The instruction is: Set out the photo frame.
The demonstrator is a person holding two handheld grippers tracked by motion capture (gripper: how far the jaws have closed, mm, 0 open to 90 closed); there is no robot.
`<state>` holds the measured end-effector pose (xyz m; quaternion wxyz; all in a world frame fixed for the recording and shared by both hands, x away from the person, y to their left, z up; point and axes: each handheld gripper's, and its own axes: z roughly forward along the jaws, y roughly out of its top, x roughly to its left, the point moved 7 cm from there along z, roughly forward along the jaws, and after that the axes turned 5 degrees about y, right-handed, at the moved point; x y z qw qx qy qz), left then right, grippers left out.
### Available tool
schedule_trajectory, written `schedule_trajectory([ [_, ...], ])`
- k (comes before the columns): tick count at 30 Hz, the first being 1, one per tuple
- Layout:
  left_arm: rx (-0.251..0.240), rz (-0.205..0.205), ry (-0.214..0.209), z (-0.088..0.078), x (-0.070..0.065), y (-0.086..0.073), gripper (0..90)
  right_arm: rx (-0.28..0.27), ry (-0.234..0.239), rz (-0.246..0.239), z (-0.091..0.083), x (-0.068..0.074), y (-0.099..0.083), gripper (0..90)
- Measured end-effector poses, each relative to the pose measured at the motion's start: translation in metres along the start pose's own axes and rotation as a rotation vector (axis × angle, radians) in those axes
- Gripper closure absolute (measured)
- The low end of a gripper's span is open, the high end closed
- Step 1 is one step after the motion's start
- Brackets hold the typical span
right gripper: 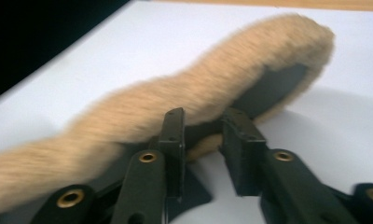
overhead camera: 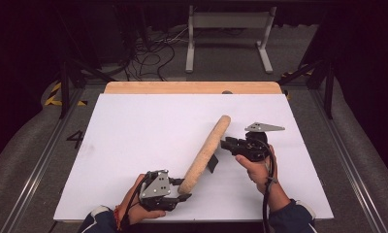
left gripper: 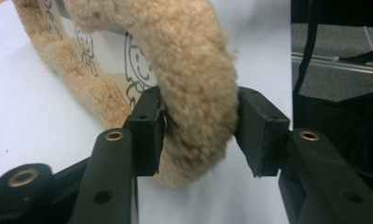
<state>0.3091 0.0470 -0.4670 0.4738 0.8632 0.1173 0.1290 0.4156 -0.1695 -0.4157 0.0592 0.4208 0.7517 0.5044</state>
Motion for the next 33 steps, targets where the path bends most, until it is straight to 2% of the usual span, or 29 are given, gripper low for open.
schedule_trajectory([
  [1,0.003,0.005,0.003,-0.001,0.000,0.000,57.2,0.000,0.012,0.023,-0.002,0.004,0.001,62.3],
  [4,0.003,0.003,0.005,0.000,-0.001,0.000,60.6,0.035,0.007,0.023,-0.001,0.016,0.003,52.7],
  [6,0.006,0.009,0.008,0.003,-0.002,0.002,61.4,0.040,0.028,0.053,0.003,0.021,0.003,48.6],
  [8,0.008,0.017,0.011,0.004,-0.003,0.002,62.0,0.041,0.031,0.063,0.004,0.021,0.003,46.4],
  [12,0.006,0.027,0.004,0.012,-0.007,0.006,63.1,0.036,0.052,0.130,0.013,0.022,0.006,41.1],
  [15,0.006,0.031,0.005,0.016,-0.009,0.008,63.2,0.048,0.054,0.147,0.019,0.024,0.007,36.8],
  [21,-0.003,0.022,0.002,0.027,-0.015,0.013,61.0,0.082,-0.004,0.158,0.030,0.022,0.013,33.1],
  [24,-0.010,0.017,0.002,0.030,-0.016,0.015,60.3,0.111,-0.026,0.207,0.037,0.018,0.011,31.7],
  [26,-0.011,0.011,0.004,0.031,-0.017,0.015,59.3,0.140,-0.022,0.221,0.043,0.016,0.008,29.8],
  [31,-0.014,0.012,0.000,0.033,-0.016,0.017,58.2,0.183,-0.017,0.247,0.049,0.015,0.008,32.8],
  [32,-0.023,-0.008,-0.025,0.032,-0.017,0.016,58.2,0.183,-0.017,0.247,0.049,0.015,0.008,32.8],
  [33,-0.030,-0.020,-0.045,0.030,-0.017,0.015,59.3,0.209,-0.007,0.258,0.049,0.014,0.008,33.6],
])
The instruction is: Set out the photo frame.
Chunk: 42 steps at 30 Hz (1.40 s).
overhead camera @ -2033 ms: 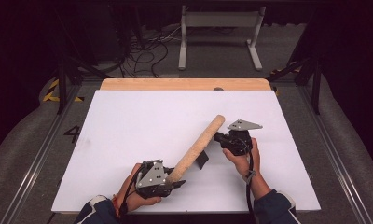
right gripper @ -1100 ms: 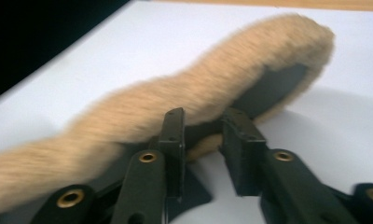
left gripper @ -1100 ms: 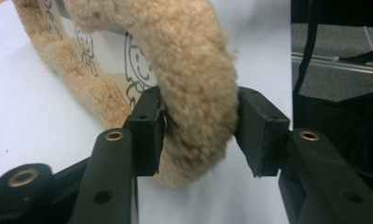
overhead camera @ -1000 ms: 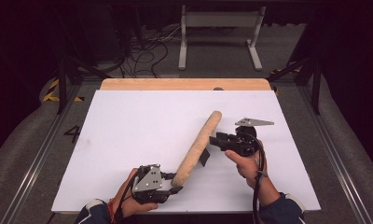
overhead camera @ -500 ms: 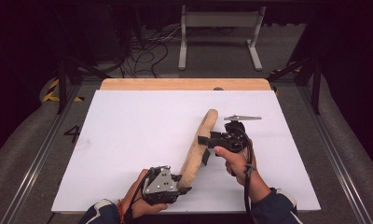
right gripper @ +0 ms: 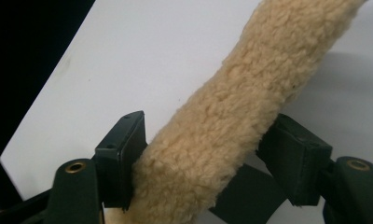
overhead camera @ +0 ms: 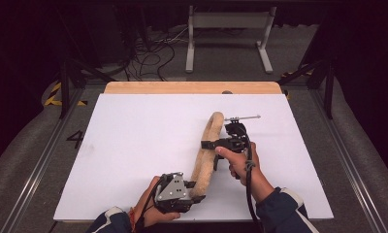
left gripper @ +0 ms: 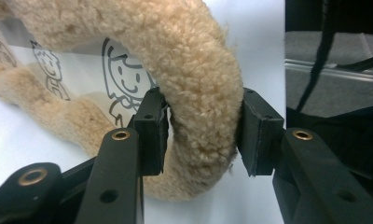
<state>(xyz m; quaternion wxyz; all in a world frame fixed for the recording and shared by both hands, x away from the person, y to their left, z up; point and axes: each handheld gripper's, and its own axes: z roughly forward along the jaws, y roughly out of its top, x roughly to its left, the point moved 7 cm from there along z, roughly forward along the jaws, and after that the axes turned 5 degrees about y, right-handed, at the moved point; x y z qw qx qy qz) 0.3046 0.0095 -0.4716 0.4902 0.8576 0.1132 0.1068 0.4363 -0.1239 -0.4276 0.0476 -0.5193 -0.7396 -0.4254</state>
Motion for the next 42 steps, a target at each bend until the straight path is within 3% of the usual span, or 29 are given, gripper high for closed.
schedule_trajectory([
  [5,0.010,0.013,-0.018,-0.013,0.003,-0.007,54.5,0.091,-0.005,-0.049,-0.004,0.003,0.002,38.0],
  [8,0.012,-0.004,0.006,-0.024,0.011,-0.011,53.2,0.133,-0.005,-0.104,-0.007,0.007,0.006,48.9],
  [9,0.012,-0.004,0.006,-0.024,0.011,-0.011,52.4,0.133,-0.005,-0.104,-0.007,0.007,0.006,48.9],
  [11,0.000,-0.049,0.041,-0.041,0.023,-0.020,51.4,0.156,-0.018,-0.144,-0.009,0.009,0.009,54.6],
  [12,0.000,-0.049,0.041,-0.041,0.023,-0.020,50.8,0.156,-0.018,-0.144,-0.009,0.009,0.009,54.6],
  [15,0.003,-0.071,0.088,-0.059,0.035,-0.030,49.3,0.195,-0.025,-0.192,-0.008,0.011,0.011,54.5],
  [21,0.062,-0.060,0.265,-0.090,0.067,-0.063,36.8,0.239,-0.007,-0.250,-0.004,0.013,0.015,55.4],
  [23,0.074,-0.102,0.291,-0.098,0.076,-0.074,34.4,0.252,0.002,-0.270,-0.003,0.012,0.017,55.3],
  [28,0.060,-0.175,0.299,-0.106,0.085,-0.081,30.9,0.304,0.071,-0.365,0.002,0.019,0.018,56.9],
  [34,0.068,-0.172,0.260,-0.102,0.078,-0.080,28.8,0.331,0.128,-0.450,0.012,0.031,0.016,55.9],
  [38,0.077,-0.164,0.244,-0.098,0.077,-0.079,27.7,0.339,0.131,-0.490,0.015,0.036,0.015,54.0],
  [42,0.095,-0.176,0.255,-0.089,0.086,-0.079,23.7,0.320,0.112,-0.498,0.015,0.032,0.015,46.1],
])
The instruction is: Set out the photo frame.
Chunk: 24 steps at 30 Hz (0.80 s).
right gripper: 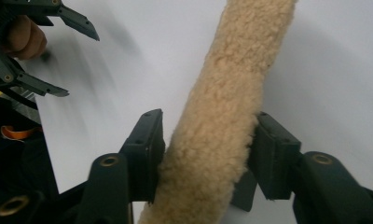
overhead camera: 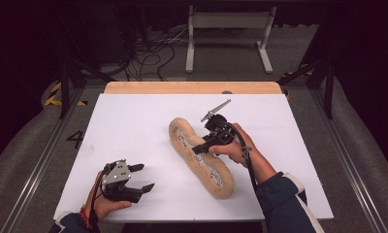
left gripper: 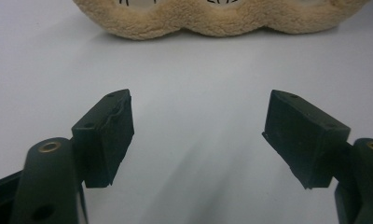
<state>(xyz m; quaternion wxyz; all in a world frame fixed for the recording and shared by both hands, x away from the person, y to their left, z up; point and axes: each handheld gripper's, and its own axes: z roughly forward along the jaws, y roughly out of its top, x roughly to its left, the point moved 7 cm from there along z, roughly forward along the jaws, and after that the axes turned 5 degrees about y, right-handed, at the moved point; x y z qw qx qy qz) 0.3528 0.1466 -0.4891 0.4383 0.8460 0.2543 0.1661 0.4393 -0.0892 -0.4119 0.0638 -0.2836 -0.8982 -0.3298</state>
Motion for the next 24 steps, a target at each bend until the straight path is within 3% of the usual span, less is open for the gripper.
schedule_trajectory([
  [3,0.000,-0.013,0.012,0.006,0.005,0.003,20.3,-0.009,-0.014,0.016,-0.003,-0.003,-0.004,40.8],
  [7,-0.008,-0.021,0.007,0.011,0.012,0.008,18.0,-0.059,-0.026,0.004,-0.012,-0.002,-0.006,40.4],
  [8,-0.017,-0.025,0.008,0.015,0.018,0.012,16.7,-0.099,-0.056,-0.007,-0.018,0.000,-0.009,37.5],
  [10,-0.028,-0.031,0.002,0.018,0.022,0.015,13.9,-0.114,-0.068,-0.009,-0.021,0.002,-0.012,36.7],
  [11,-0.048,-0.050,0.007,0.023,0.030,0.022,13.2,-0.148,-0.133,-0.026,-0.028,0.003,-0.021,34.1],
  [13,-0.058,-0.059,0.013,0.029,0.038,0.029,13.1,-0.205,-0.132,-0.012,-0.037,0.006,-0.033,33.8],
  [14,-0.058,-0.059,0.013,0.029,0.038,0.029,13.2,-0.205,-0.132,-0.012,-0.037,0.006,-0.033,33.8],
  [15,-0.051,-0.054,0.026,0.034,0.043,0.032,13.2,-0.232,-0.160,-0.007,-0.042,0.006,-0.040,33.7],
  [18,-0.034,-0.041,0.037,0.047,0.049,0.040,13.3,-0.337,-0.177,0.030,-0.052,0.010,-0.062,33.7],
  [22,-0.015,-0.033,0.054,0.064,0.053,0.049,14.1,-0.443,-0.202,0.008,-0.067,0.025,-0.080,32.4],
  [24,-0.008,-0.037,0.063,0.070,0.057,0.053,13.7,-0.454,-0.202,-0.008,-0.068,0.035,-0.087,31.5],
])
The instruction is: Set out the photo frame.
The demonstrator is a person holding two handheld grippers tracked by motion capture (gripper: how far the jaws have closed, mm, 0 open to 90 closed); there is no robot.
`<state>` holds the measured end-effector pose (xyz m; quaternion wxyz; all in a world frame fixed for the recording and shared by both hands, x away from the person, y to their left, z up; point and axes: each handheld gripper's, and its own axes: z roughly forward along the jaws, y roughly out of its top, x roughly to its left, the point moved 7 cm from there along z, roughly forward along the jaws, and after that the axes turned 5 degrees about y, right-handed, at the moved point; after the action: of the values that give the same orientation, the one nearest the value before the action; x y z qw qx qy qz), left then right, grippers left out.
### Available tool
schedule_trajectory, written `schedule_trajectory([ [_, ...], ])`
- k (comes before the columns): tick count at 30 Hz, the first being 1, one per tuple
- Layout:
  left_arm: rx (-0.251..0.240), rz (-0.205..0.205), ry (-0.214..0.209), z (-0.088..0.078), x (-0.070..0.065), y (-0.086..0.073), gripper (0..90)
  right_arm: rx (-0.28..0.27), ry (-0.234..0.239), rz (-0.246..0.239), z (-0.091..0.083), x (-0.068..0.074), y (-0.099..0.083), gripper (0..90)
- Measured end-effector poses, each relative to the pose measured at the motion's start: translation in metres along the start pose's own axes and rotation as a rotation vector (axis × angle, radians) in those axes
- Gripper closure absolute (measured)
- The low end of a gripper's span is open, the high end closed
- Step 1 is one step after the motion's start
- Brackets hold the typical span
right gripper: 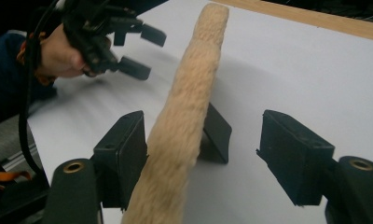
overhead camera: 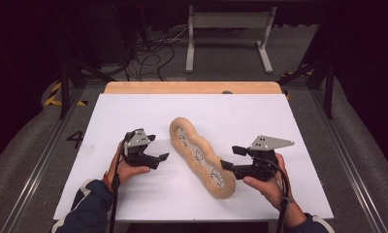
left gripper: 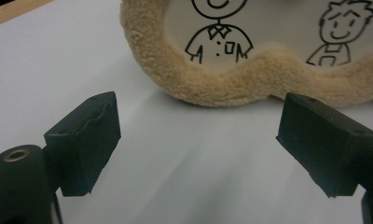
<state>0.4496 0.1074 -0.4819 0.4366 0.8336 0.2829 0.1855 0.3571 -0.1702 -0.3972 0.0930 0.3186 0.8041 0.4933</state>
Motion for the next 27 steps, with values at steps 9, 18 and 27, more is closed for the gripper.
schedule_trajectory([
  [9,-0.038,-0.045,0.004,0.026,0.017,0.021,15.3,0.024,-0.029,0.085,0.005,0.020,-0.061,37.3],
  [18,0.029,0.024,-0.008,0.054,0.004,0.019,24.8,0.014,-0.088,0.017,-0.002,0.035,-0.067,37.3],
  [27,-0.001,-0.082,-0.025,0.055,0.019,0.024,23.5,0.058,-0.115,0.025,0.012,0.039,-0.082,47.7],
])
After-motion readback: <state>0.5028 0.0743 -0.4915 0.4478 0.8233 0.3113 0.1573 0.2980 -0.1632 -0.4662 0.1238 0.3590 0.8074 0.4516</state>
